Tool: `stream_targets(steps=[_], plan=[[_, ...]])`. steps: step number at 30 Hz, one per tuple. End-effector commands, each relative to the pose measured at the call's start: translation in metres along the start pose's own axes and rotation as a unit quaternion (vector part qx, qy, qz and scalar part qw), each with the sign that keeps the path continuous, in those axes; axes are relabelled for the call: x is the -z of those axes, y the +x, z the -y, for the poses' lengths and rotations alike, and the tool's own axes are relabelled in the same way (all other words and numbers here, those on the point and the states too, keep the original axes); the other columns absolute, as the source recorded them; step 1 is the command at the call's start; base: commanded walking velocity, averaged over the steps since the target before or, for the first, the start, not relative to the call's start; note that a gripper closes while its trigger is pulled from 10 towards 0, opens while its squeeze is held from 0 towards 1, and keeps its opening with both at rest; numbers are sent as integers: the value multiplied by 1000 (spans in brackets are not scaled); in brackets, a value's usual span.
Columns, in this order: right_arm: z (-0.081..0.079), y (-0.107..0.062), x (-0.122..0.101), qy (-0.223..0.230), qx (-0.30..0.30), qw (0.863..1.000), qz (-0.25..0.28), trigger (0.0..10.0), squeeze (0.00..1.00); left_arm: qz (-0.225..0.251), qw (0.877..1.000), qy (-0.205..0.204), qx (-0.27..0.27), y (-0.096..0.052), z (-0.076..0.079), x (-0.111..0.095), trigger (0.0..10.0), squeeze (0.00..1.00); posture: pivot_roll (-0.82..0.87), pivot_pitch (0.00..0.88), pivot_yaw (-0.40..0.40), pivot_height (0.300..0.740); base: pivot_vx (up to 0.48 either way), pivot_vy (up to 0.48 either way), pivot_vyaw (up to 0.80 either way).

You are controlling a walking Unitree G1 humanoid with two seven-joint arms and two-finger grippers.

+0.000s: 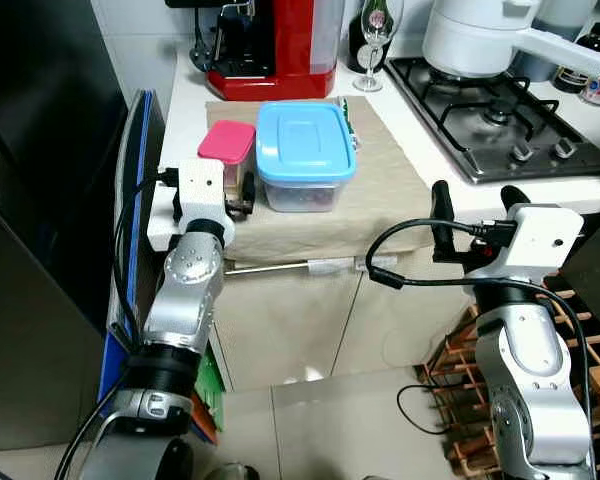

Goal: Restocking fridge

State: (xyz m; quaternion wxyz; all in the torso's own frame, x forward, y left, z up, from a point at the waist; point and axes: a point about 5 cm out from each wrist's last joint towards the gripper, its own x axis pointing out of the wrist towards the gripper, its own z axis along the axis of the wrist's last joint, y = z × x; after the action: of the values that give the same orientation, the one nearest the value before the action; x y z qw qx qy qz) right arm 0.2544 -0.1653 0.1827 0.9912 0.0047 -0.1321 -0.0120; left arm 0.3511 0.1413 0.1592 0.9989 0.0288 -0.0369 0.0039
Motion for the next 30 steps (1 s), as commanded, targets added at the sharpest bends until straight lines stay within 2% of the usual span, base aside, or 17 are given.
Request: stream_targets(steps=[1,7,13,14,16,17,18,21,26,30], plan=[[1,-1,-5,-6,2,1000,6,10000,0,11,1000,6,2,-1,-1,-7,10000,1000,-133,51,10,740,0,0,0],[1,-2,-4,-5,0,1000,3,10000,0,20,1000,18,13,-19,-3,-8,10000,1000,-120,53,8,740,0,0,0],[-2,0,-3,-3,-7,1000,3,10000,0,22,999,15,29,-11,-3,-6,10000,1000,-114,47,3,740,0,0,0],[-2,0,-3,-2,-7,1000,4,10000,0,19,999,6,36,-6,-2,-5,10000,0,-115,43,1,740,0,0,0],[-2,1,-3,-2,-7,1000,4,10000,0,17,999,0,43,-4,-1,-5,10000,0,-115,43,1,740,0,0,0],[-2,1,-3,-2,-8,1000,4,10000,0,13,998,-20,59,-1,2,-4,10000,0,-115,43,1,740,0,0,0],[-3,1,-3,-2,-8,1000,5,10000,0,9,997,-25,76,1,6,-3,10000,0,-115,43,1,740,0,0,0],[-3,0,-3,-2,-9,1000,5,10000,0,3,997,-15,75,4,6,1,10000,0,-130,39,5,740,0,0,0],[-2,-1,-4,-4,-7,1000,5,10000,0,-5,998,0,59,9,1,7,10000,0,-138,41,6,740,0,0,0],[-1,-3,-4,-6,-6,1000,4,10000,0,-9,1000,12,23,13,-11,10,10000,0,-145,46,5,740,0,0,0]])
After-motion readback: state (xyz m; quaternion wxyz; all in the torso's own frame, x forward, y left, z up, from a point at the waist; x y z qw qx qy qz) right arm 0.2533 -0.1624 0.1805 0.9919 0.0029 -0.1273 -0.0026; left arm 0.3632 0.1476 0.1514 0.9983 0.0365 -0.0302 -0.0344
